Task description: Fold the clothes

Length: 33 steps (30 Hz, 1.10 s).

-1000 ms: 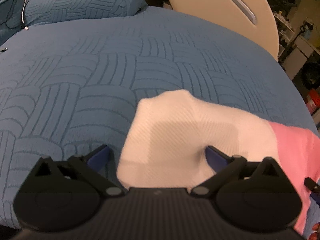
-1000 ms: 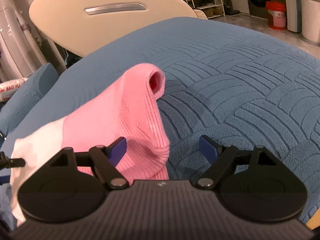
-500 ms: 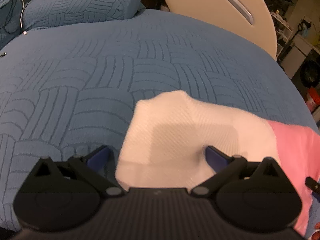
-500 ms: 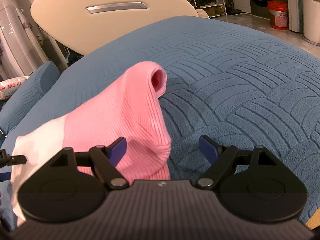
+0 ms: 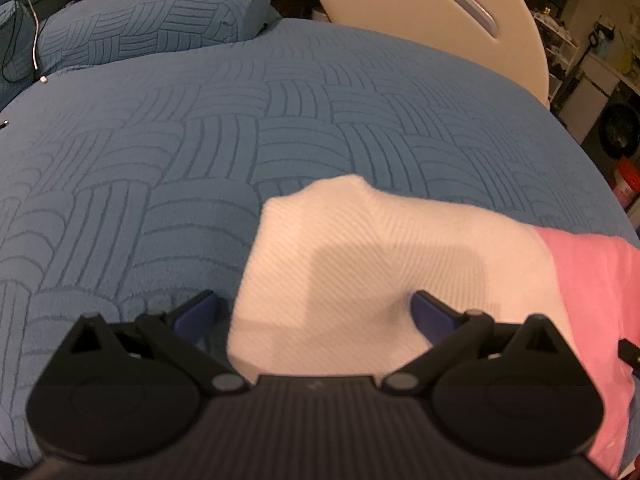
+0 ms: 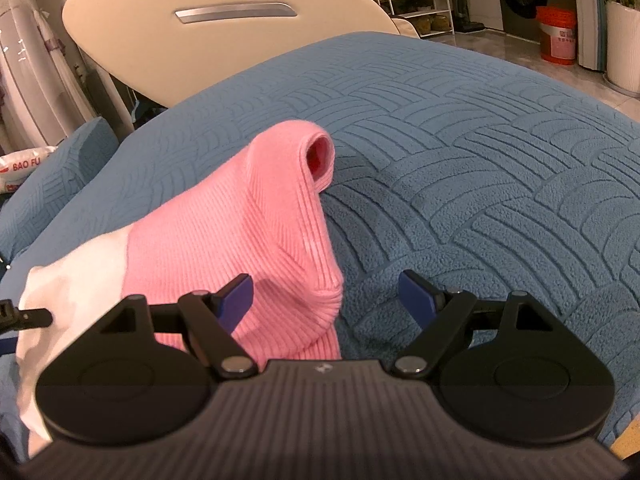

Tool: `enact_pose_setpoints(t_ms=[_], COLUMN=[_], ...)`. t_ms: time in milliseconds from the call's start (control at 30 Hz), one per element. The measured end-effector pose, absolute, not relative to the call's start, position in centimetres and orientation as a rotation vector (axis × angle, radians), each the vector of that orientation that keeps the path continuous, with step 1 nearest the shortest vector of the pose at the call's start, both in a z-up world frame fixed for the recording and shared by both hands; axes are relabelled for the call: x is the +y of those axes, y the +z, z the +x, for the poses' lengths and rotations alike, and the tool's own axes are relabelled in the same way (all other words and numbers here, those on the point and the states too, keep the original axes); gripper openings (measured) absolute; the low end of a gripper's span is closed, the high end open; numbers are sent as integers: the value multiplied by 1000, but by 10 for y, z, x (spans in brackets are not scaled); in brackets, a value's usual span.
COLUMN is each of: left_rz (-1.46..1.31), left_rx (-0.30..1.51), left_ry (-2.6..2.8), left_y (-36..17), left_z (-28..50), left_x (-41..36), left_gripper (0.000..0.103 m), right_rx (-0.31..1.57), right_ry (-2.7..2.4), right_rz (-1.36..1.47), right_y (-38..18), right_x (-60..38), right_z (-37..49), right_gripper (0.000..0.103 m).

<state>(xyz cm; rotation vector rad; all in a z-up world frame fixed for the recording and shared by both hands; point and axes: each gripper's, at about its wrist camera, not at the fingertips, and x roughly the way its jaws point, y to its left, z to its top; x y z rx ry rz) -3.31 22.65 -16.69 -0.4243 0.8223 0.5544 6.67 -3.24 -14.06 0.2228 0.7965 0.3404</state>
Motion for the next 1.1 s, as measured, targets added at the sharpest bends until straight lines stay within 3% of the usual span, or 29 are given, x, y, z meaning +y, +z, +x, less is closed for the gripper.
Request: enact_pose_setpoints(t_ms=[1100], left_rz=[-350], left_rx=[725], left_ry=[417], left_y=[-153], left_z=[-31], left_x=[199], left_gripper=[103], right_rx=[805], right_ry=[340], right_rz=[346], right_y=[-141], right_x=[-45], right_z=[73], right_gripper=[83])
